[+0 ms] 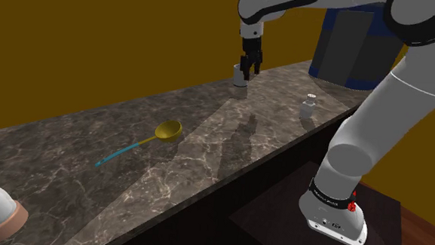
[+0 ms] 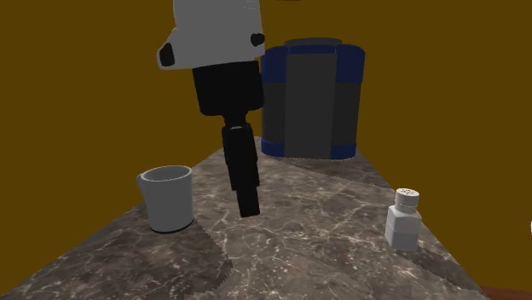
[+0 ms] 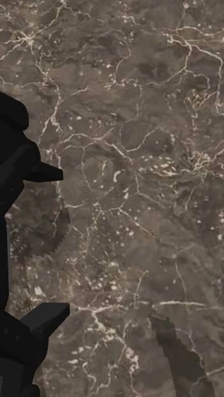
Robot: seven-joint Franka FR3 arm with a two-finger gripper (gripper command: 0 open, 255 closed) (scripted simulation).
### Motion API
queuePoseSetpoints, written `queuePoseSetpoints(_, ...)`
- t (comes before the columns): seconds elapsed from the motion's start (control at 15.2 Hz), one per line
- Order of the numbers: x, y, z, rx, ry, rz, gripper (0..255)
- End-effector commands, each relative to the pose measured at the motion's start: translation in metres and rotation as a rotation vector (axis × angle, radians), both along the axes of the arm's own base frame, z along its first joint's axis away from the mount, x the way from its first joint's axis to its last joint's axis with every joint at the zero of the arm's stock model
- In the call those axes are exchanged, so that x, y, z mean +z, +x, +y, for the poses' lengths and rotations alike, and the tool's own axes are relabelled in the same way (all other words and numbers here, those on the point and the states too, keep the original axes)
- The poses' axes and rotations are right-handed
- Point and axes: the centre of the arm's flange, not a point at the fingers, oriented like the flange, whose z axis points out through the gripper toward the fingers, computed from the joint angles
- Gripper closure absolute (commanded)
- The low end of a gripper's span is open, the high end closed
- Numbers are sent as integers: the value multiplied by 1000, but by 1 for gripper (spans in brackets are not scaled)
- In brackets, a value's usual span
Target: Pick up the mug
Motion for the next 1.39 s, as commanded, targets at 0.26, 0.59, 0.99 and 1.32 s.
queuePoseSetpoints(0.26,-3,57,-49,43,-10,-9,0)
queuePoseSetpoints(0.59,-5,108,-87,79,-18,-17,0)
queuePoseSetpoints(0.99,-22,131,-103,94,-22,-21,0)
queuePoseSetpoints(1.32,-46,131,-103,94,-22,-21,0)
